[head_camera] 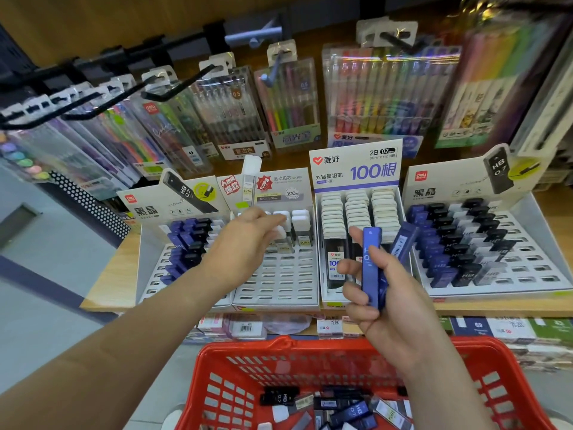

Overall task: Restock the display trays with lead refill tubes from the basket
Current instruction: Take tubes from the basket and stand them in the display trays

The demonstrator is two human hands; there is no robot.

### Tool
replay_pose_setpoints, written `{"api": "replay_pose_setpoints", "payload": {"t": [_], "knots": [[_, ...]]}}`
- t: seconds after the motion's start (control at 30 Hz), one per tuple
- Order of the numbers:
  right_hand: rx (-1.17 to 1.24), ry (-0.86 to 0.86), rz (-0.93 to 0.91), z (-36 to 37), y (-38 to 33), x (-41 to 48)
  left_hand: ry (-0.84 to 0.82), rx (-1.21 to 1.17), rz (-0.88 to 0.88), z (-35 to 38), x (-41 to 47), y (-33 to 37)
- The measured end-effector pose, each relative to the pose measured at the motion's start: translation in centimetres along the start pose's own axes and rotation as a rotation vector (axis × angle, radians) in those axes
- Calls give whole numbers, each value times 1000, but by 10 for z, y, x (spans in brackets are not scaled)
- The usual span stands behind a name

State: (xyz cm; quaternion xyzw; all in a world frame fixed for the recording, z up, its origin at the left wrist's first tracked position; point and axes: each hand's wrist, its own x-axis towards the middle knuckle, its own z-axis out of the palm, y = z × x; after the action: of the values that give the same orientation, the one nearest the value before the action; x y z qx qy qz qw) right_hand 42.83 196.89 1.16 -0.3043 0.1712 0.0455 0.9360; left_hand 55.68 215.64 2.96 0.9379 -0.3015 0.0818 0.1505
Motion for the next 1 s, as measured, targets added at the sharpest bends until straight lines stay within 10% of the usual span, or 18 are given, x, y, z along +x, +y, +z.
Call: {"api": "replay_pose_setpoints", "payload": {"t": [0.5, 0.7, 1.0], "knots": [[-108, -82, 86, -2, 1, -2, 101, 95, -7, 0, 8, 9], [-100, -130, 151, 0, 2, -2, -395, -946, -300, -36, 12, 71], [-244, -76, 57, -11, -8, -9, -304, -937, -345, -40, 8, 78]]}}
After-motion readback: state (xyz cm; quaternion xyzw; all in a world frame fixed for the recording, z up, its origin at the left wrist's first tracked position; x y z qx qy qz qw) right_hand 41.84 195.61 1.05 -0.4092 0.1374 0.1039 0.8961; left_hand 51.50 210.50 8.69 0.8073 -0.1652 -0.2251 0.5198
